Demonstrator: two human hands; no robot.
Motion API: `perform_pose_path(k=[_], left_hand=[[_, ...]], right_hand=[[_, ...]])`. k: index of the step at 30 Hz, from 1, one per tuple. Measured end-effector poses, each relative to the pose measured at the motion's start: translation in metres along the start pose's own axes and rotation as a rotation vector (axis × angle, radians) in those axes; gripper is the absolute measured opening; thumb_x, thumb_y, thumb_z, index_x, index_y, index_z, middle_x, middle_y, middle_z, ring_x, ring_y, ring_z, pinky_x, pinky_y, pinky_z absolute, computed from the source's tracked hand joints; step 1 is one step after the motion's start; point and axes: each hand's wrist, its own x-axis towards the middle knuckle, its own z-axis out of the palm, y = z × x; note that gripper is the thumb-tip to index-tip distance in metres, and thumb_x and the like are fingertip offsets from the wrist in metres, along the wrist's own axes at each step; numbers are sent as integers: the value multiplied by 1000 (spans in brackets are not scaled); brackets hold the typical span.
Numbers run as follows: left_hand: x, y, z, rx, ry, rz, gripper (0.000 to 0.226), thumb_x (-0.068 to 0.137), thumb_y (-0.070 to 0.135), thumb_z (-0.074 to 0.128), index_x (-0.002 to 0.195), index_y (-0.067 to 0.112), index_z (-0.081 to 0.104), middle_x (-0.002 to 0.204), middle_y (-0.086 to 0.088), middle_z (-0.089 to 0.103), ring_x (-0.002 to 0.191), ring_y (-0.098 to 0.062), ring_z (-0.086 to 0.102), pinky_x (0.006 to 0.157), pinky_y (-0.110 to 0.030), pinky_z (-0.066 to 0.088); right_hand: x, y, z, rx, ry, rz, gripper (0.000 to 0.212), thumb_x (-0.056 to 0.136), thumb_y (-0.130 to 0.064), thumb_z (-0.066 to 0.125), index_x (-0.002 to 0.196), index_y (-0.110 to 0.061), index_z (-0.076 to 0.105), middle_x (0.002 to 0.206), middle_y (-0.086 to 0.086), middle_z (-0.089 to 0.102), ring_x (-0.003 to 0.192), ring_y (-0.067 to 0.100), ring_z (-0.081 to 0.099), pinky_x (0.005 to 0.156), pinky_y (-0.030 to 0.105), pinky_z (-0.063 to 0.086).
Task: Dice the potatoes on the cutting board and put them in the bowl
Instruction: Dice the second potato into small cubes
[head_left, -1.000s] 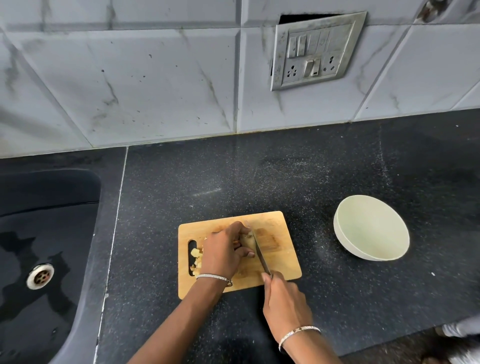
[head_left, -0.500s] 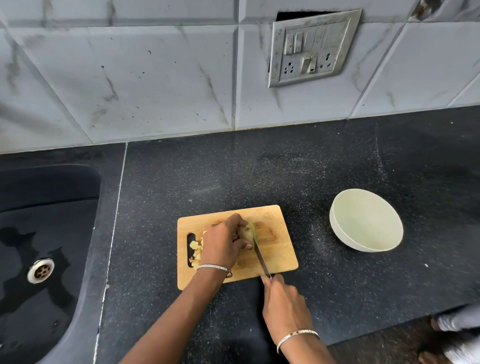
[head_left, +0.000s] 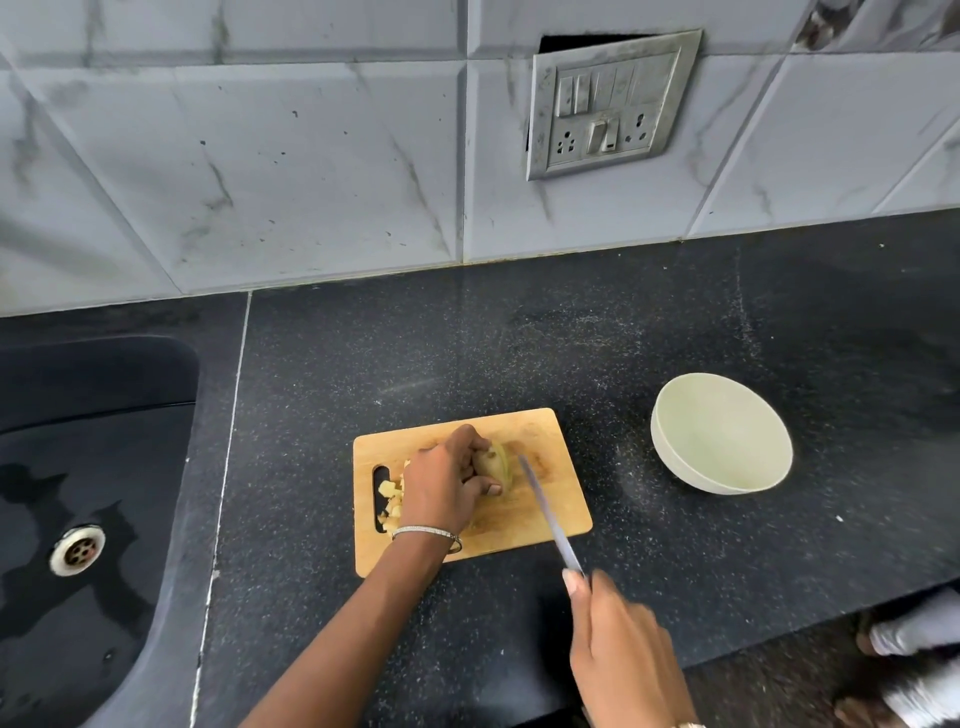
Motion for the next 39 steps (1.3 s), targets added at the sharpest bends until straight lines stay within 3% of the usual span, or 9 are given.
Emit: perform_pose_path(k=[8, 21, 29, 34, 39], left_hand=[[-2, 0, 2, -43, 8, -2, 42, 63, 17, 87, 95, 25, 62, 81, 13, 69, 78, -2, 66, 77, -30, 58], [-4, -2, 3, -85, 37, -11, 38, 67, 17, 85, 101, 20, 69, 89, 12, 72, 83, 1, 66, 80, -24, 57], [-5, -2, 3, -128, 33, -20, 35, 71, 13, 83, 104, 16, 70, 98, 12, 72, 86, 5, 65, 85, -21, 55], [-4, -4, 3, -145, 15, -24, 32, 72, 5, 81, 101, 12, 71, 98, 15, 68, 76, 18, 60, 78, -6, 51], [-2, -11, 6, -70, 47, 9, 34, 71, 5, 80, 101, 18, 70, 97, 12, 73, 88, -5, 69, 82, -30, 58]], right_hand=[[43, -30, 11, 65, 42, -95, 39, 102, -48, 19, 97, -21, 48, 92, 6, 65, 90, 32, 65, 61, 37, 39], [48, -29, 6, 56, 26, -119, 36, 101, -50, 17, 87, -24, 38, 87, 4, 62, 85, 32, 63, 59, 37, 36], [43, -32, 5, -12, 12, -110, 39, 101, -48, 17, 98, -21, 46, 92, 4, 63, 88, 31, 65, 60, 35, 38], [61, -46, 12, -6, 22, -99, 41, 102, -47, 19, 104, -19, 49, 95, 6, 65, 90, 30, 65, 64, 37, 46], [79, -58, 17, -25, 37, -105, 41, 102, -46, 21, 109, -17, 51, 102, 8, 66, 96, 33, 64, 65, 37, 44]])
